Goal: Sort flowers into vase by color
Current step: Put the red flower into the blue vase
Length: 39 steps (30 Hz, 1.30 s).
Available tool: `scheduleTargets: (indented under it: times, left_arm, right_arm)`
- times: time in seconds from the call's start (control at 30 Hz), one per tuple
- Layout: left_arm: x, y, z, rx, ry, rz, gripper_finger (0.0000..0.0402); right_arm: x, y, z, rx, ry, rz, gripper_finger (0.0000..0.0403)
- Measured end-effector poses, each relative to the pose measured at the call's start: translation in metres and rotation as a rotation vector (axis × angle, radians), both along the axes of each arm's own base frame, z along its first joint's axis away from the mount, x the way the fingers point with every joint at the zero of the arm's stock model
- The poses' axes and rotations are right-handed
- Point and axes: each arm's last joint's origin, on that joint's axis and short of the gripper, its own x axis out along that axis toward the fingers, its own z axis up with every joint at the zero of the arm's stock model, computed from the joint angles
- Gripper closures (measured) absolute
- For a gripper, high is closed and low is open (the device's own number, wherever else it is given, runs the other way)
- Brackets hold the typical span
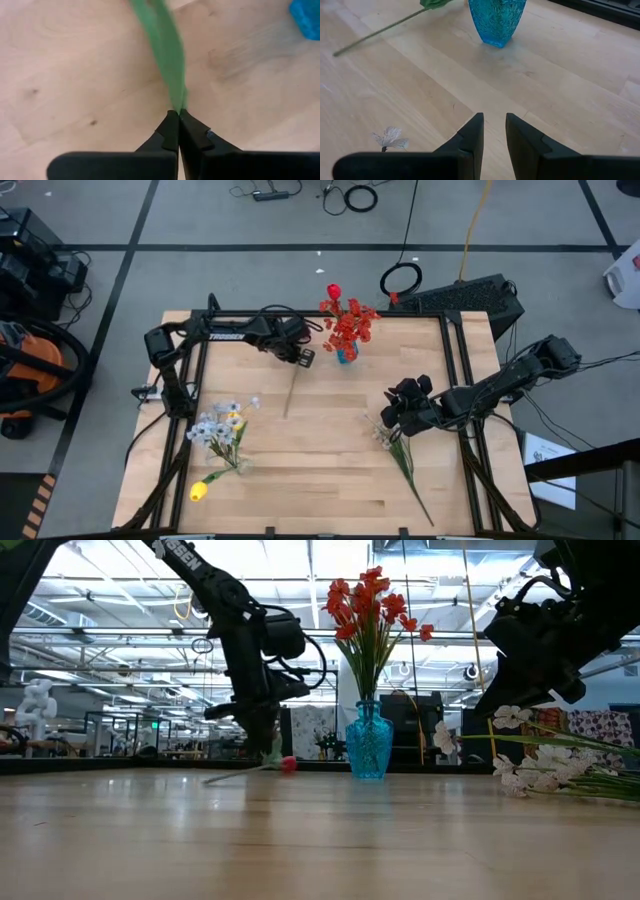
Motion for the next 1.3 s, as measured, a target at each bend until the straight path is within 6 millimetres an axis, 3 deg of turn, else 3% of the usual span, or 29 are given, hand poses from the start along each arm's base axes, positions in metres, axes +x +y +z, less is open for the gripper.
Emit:
scheduleTargets:
  times: [0.27,0.57,0.77,0.93,1.13,1.3]
  left_arm:
    - [0.000,0.001,0.000,0.021,0.010,0.009,0.0339]
    - [-0.002,0.003,-0.004,0.122,0.072,-0.046,0.0272]
    - [0.002,0.002,-0.003,0.122,0.040,-0.069,0.0267]
    - [0.011,-0.012,-0.002,0.127,0.014,-0.141,0.0266]
    - [0.026,-0.023,-0.016,0.193,0.027,-0.282,0.0266]
    - [0.029,-0.022,-0.035,0.195,0.074,-0.325,0.0266]
  right_arm:
    - [0.001,0.000,-0.002,-0.004,0.008,0.000,0.0330]
    - [0.006,0.002,-0.021,-0.002,0.074,-0.036,0.0330]
    - [0.009,0.004,-0.027,0.004,0.077,-0.048,0.0330]
    - [0.009,0.004,-0.027,0.004,0.074,-0.046,0.0330]
    - [0.010,0.004,-0.026,0.005,0.068,-0.042,0.0330]
    - [0.011,0.005,-0.026,0.005,0.062,-0.032,0.0330]
